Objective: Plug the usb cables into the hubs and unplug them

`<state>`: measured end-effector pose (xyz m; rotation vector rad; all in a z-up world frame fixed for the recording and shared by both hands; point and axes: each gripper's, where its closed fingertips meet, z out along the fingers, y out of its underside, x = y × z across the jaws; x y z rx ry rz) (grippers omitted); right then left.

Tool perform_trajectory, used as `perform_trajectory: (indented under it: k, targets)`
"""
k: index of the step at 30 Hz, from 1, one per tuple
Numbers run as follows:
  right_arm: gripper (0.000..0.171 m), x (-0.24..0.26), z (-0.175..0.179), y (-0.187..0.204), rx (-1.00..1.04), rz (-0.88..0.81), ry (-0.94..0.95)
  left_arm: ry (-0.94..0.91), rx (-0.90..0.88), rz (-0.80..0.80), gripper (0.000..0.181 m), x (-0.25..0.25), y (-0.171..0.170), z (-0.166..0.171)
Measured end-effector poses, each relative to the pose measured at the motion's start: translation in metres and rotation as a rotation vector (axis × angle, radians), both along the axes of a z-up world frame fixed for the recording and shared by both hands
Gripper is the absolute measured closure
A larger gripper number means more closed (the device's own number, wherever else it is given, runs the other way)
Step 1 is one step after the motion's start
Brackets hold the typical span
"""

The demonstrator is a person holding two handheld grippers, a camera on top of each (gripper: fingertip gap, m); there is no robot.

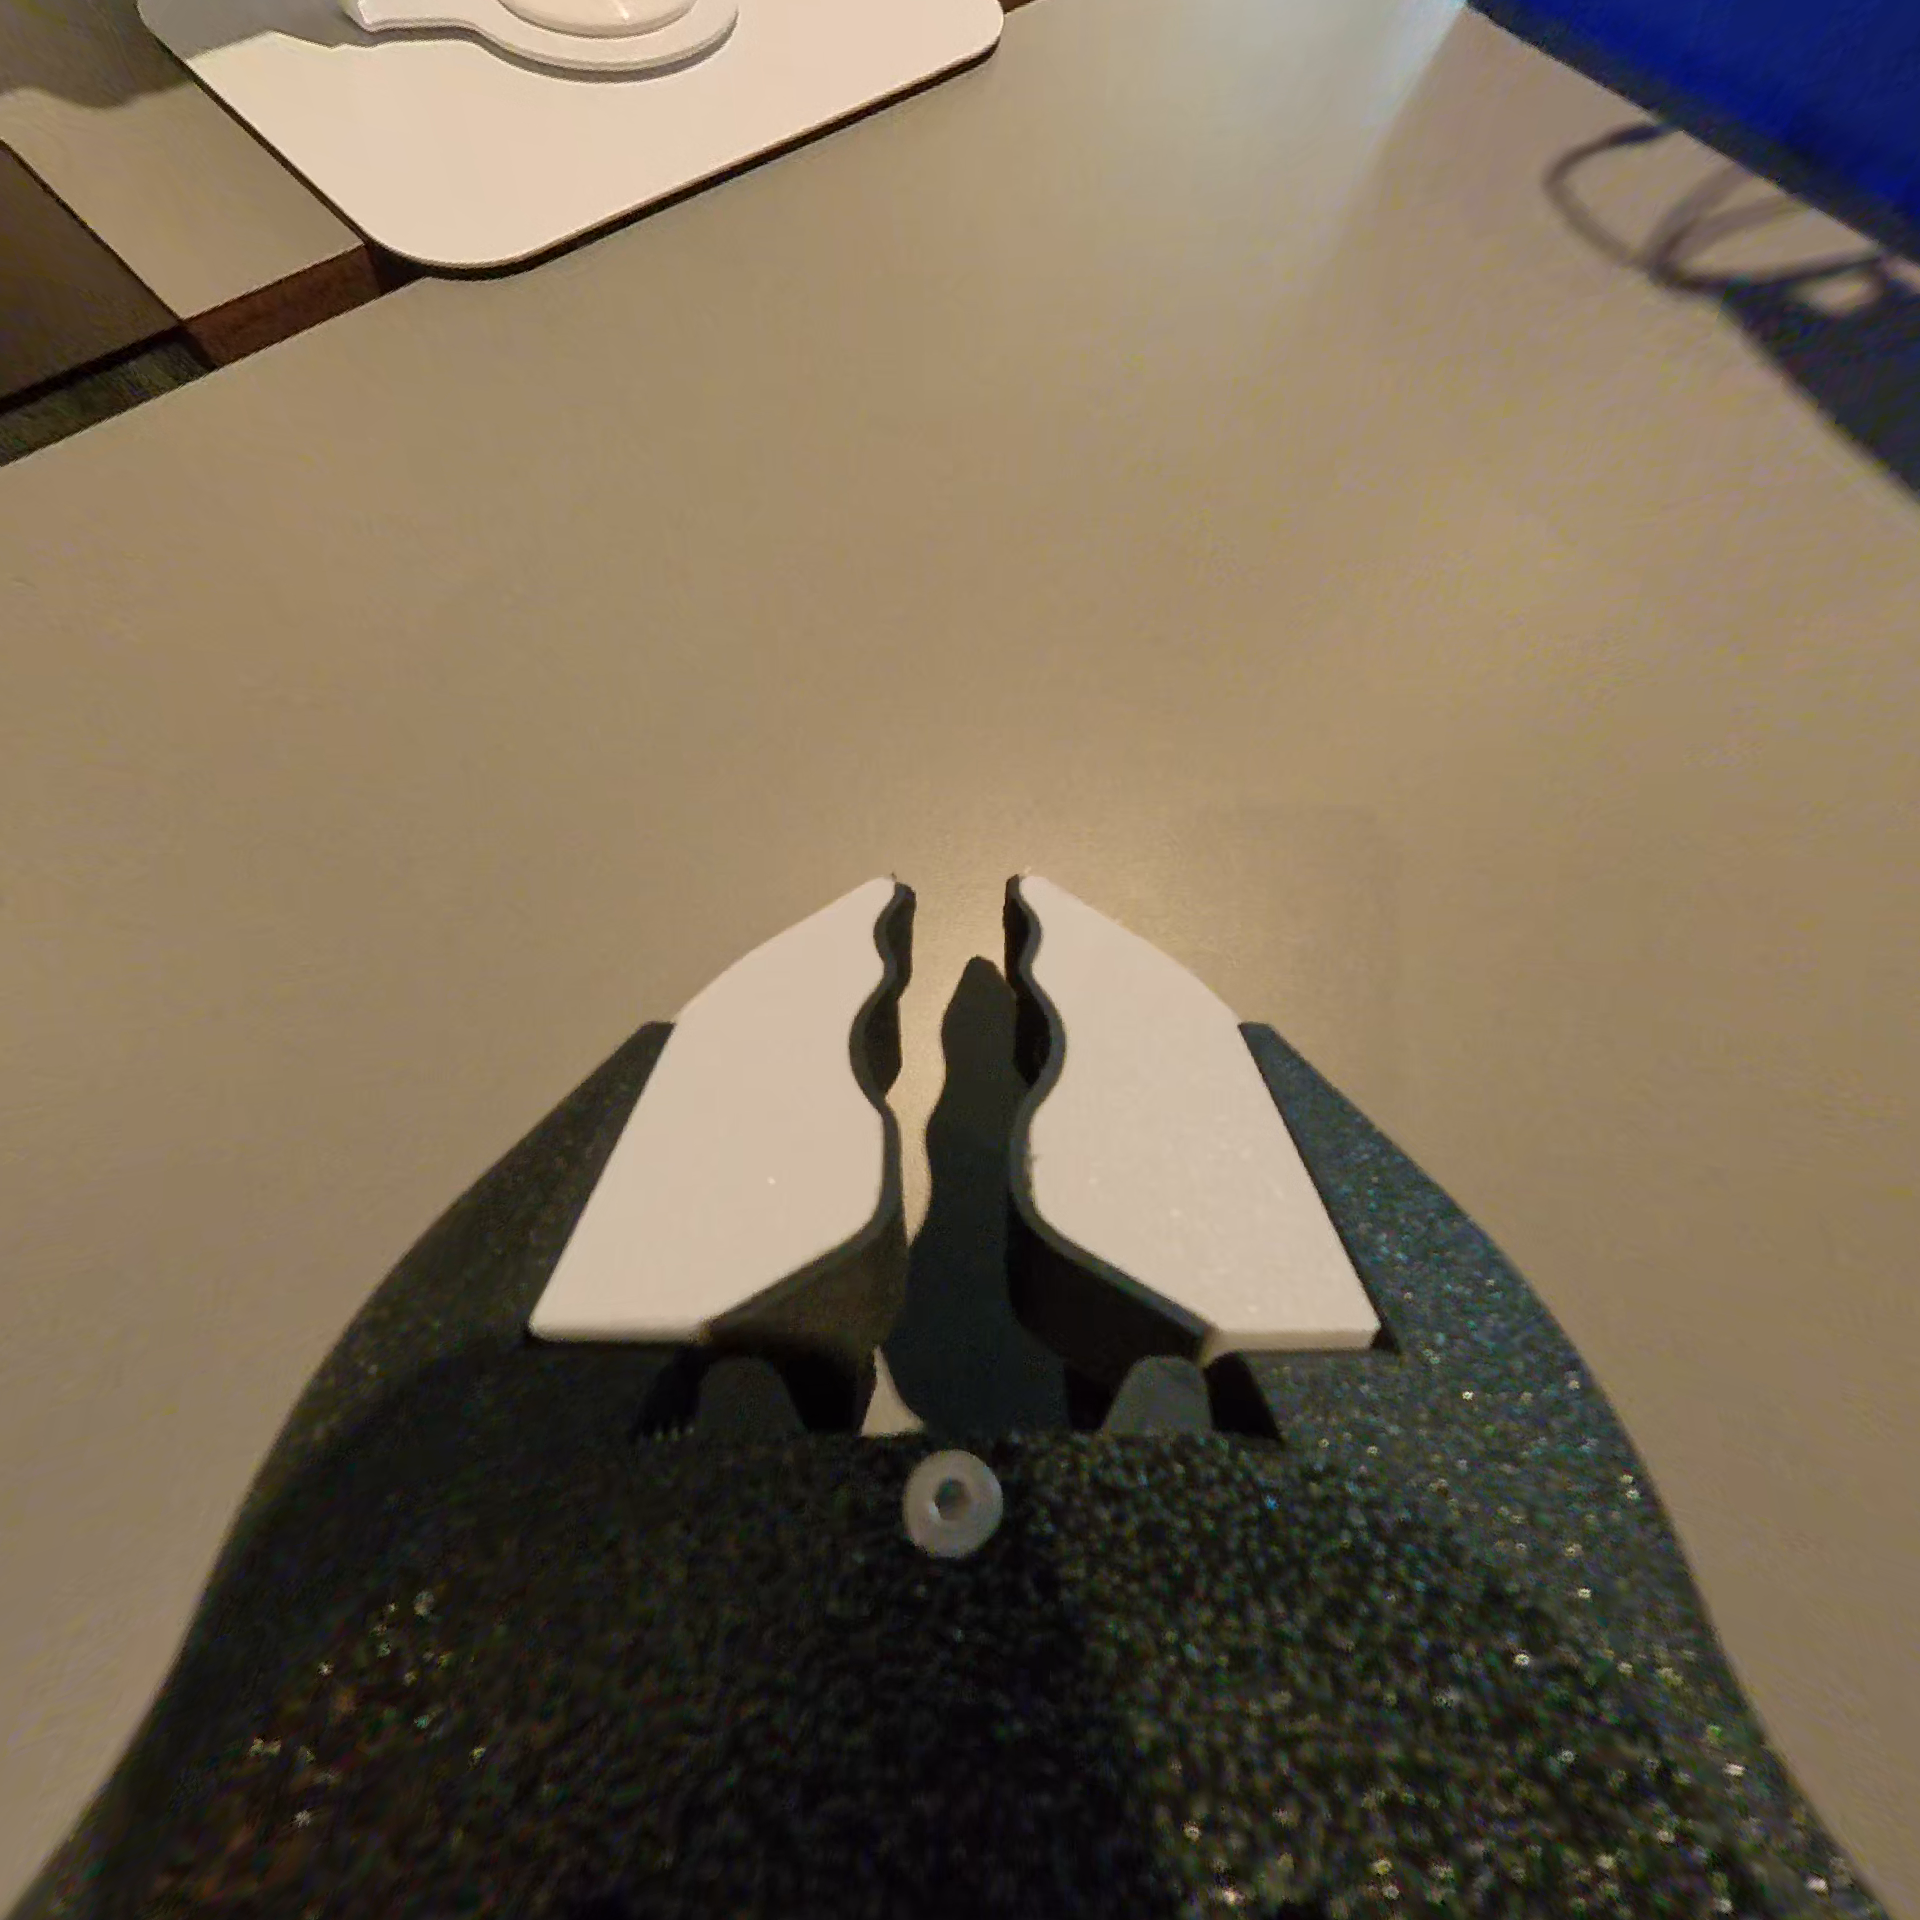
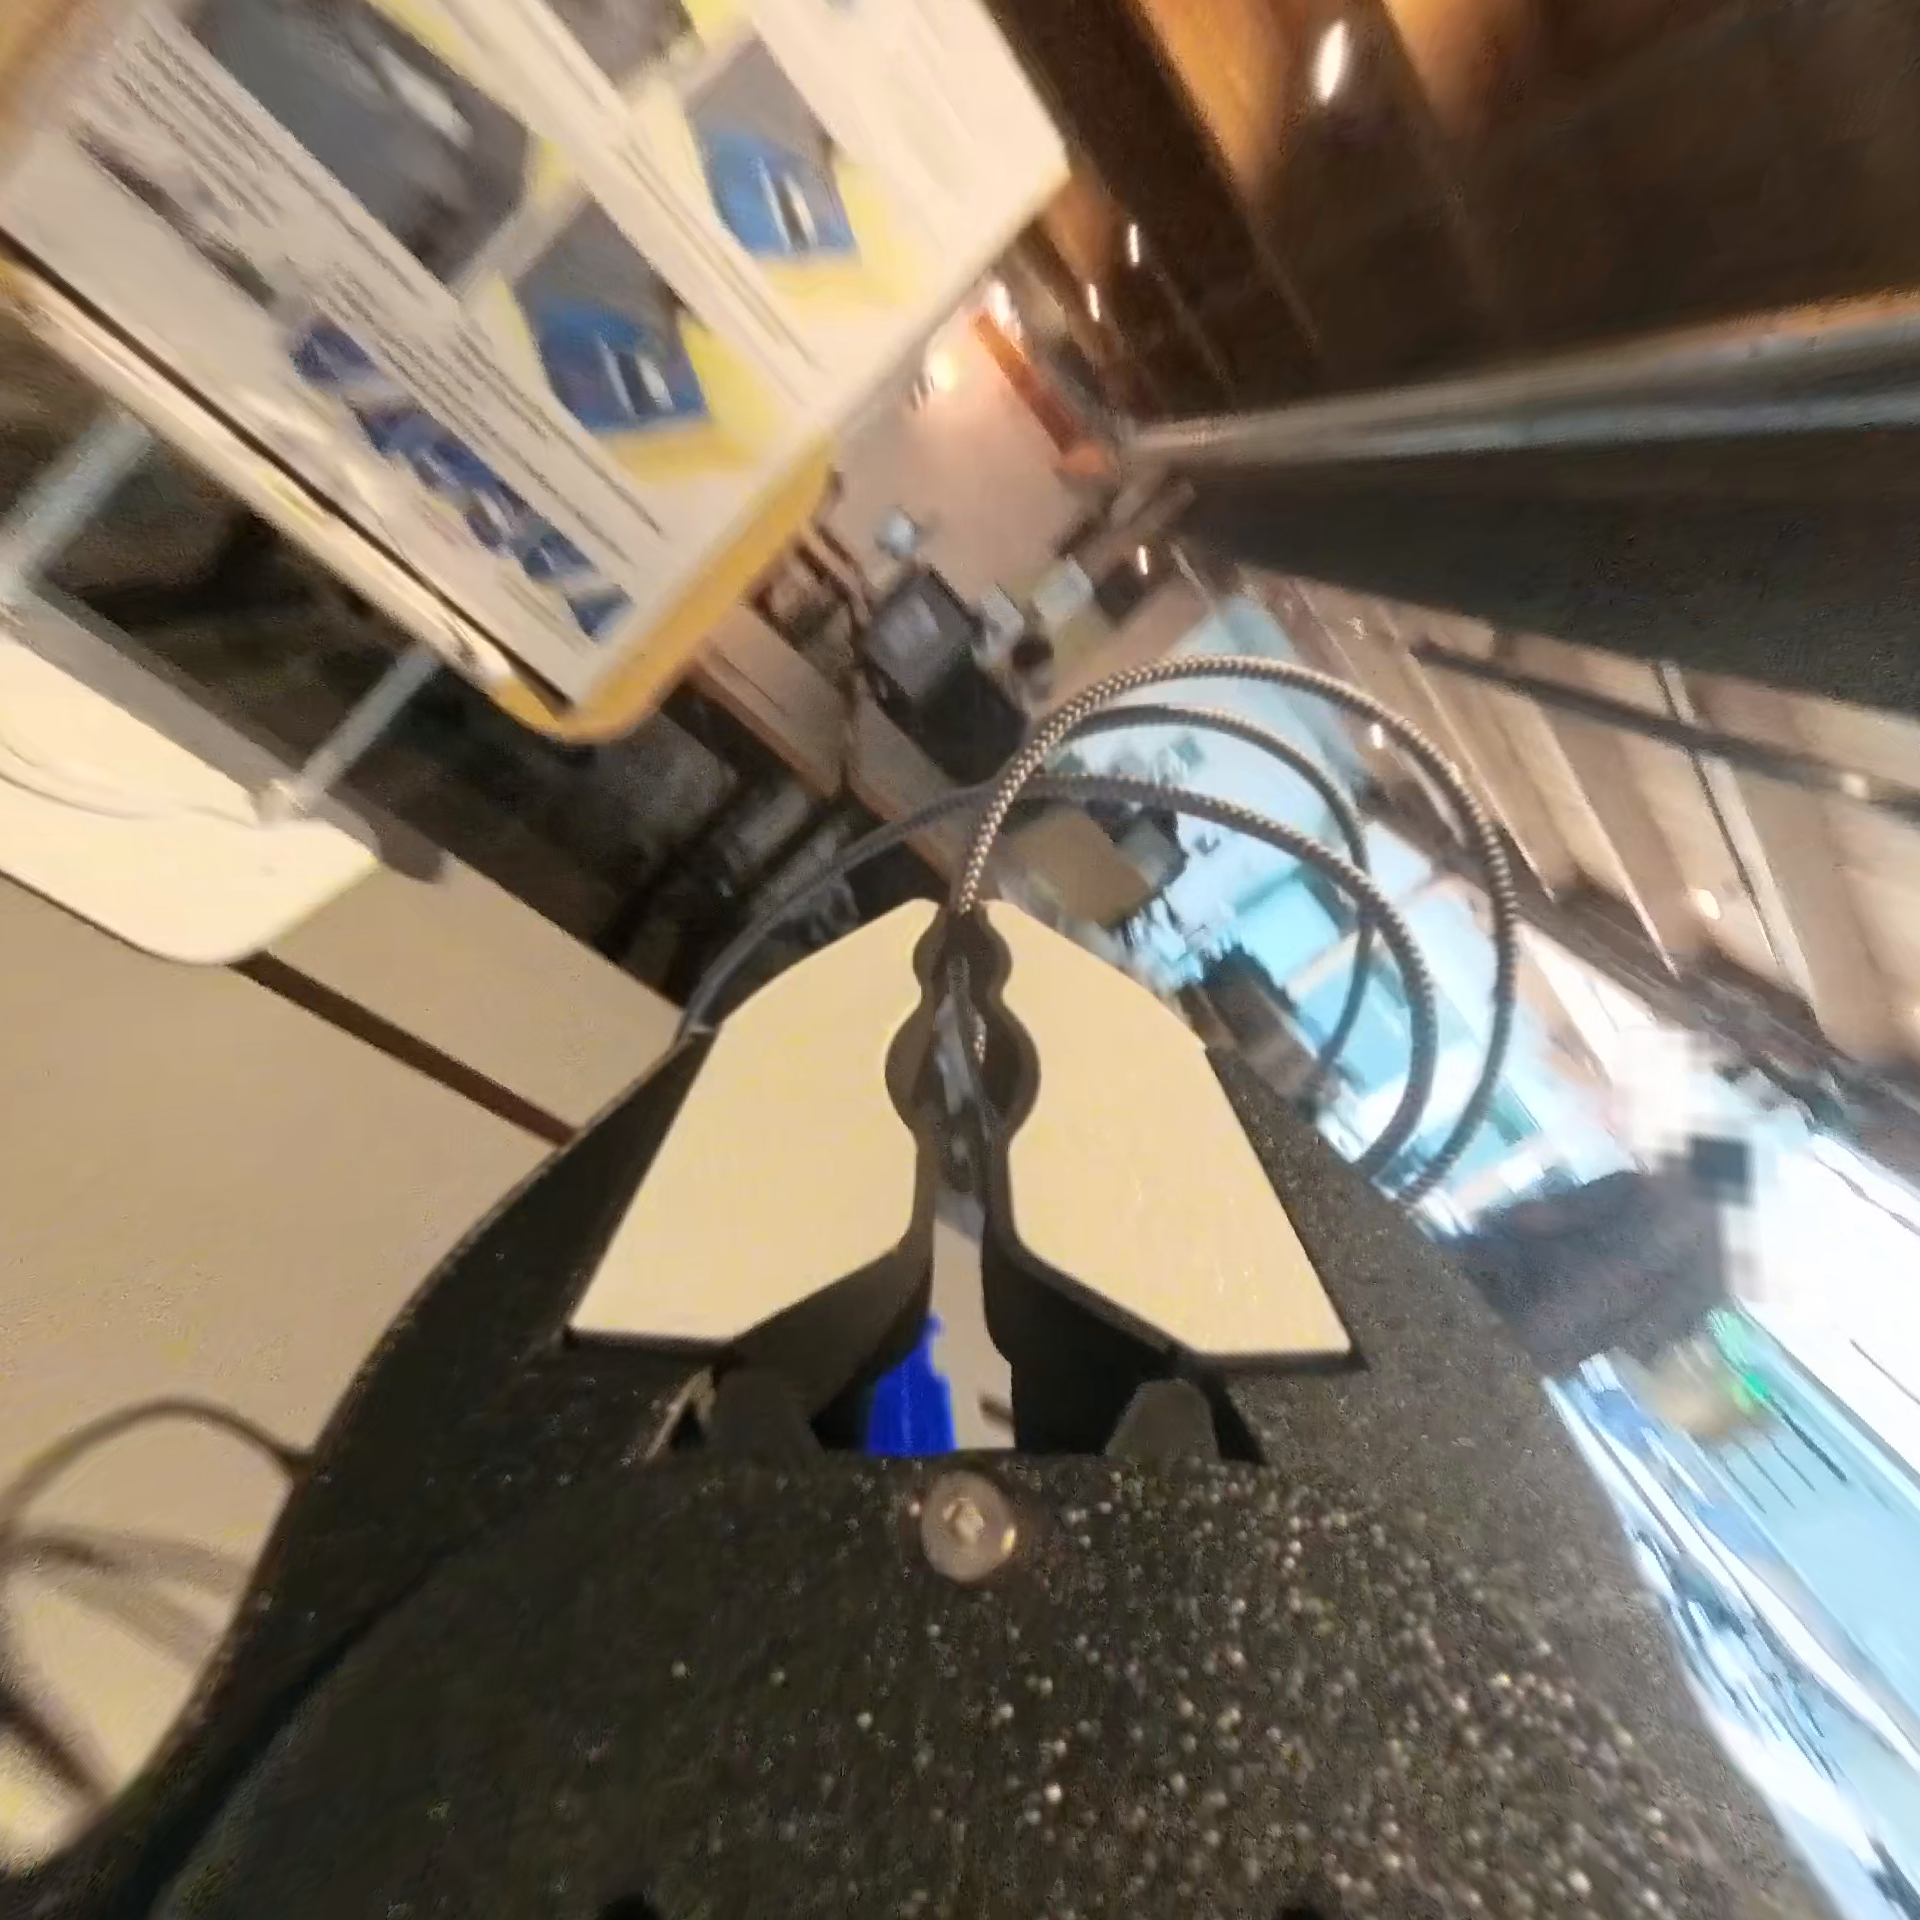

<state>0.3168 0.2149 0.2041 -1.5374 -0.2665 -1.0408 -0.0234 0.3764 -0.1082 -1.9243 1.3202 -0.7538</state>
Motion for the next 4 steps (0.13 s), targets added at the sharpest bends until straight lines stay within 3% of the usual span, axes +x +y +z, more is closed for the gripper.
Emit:
perform_trajectory:
  k: [4]
  targets:
    - [0.168, 0.062, -0.024, -0.019, -0.161, -0.235, 0.060, 0.012, 0.003, 0.002, 0.165, 0.000, 0.000, -0.002]
